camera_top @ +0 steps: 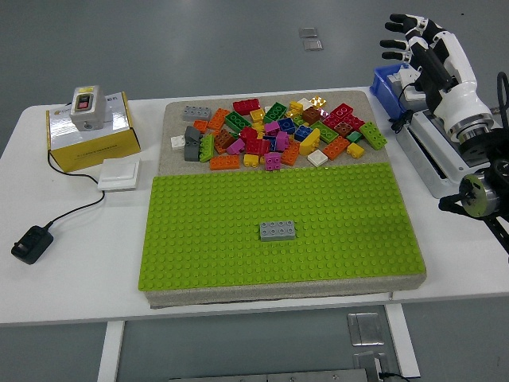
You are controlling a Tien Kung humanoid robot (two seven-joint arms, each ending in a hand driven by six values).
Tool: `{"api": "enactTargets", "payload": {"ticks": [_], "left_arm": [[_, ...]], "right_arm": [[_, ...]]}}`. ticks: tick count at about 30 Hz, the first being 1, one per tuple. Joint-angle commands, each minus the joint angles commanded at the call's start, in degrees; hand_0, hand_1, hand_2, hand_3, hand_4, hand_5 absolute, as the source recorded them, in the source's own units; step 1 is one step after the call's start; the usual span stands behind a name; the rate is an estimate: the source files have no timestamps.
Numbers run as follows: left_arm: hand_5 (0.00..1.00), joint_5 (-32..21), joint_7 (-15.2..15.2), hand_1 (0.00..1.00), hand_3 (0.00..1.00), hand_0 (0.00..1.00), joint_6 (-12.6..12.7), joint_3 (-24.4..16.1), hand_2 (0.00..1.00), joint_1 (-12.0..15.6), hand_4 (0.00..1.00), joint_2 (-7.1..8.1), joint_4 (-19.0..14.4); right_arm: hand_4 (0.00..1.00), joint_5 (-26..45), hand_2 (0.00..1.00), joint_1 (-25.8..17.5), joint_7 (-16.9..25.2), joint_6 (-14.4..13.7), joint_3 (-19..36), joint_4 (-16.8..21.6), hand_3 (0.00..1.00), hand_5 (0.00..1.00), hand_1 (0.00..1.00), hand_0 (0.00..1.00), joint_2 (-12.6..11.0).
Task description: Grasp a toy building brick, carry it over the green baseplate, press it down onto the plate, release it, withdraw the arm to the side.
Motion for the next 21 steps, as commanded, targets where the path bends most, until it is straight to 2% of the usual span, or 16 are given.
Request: {"api": "enactTargets", "payload": {"ticks": [5,10,17,21], "left_arm": [[0.532,0.40,-0.17,0.658,0.716,0.673,-0.42,-0.10,0.614,-1.08,0.404,0.40,0.00],[0.531,0.09,-0.14,0.658,0.715,0.673,-0.76,0.27,0.615,-0.87,0.403,-0.15,0.00],[0.530,-0.14,-0.18,0.658,0.715,0.673,-0.56,0.17,0.615,0.27,0.401,0.97,0.00],[0.530,-0.21,-0.05,0.658,0.715,0.673,-0.50,0.00,0.615,0.84,0.401,0.86,0.00]], "right_arm": [[0.452,-0.96,0.740,0.52,0.48,-0.53,-0.05,-0.53,0.704,0.588,0.662,0.665,1.99],[0.453,-3.41,0.736,0.54,-0.08,-1.01,-0.40,0.05,0.702,0.584,0.663,0.674,1.61],[0.452,-4.40,0.734,0.07,-0.41,-1.20,-0.98,-0.25,0.701,0.585,0.662,0.676,1.37],[0.452,-4.21,0.734,-0.79,-0.45,-1.20,-1.65,-0.10,0.701,0.585,0.662,0.676,1.36]]}}
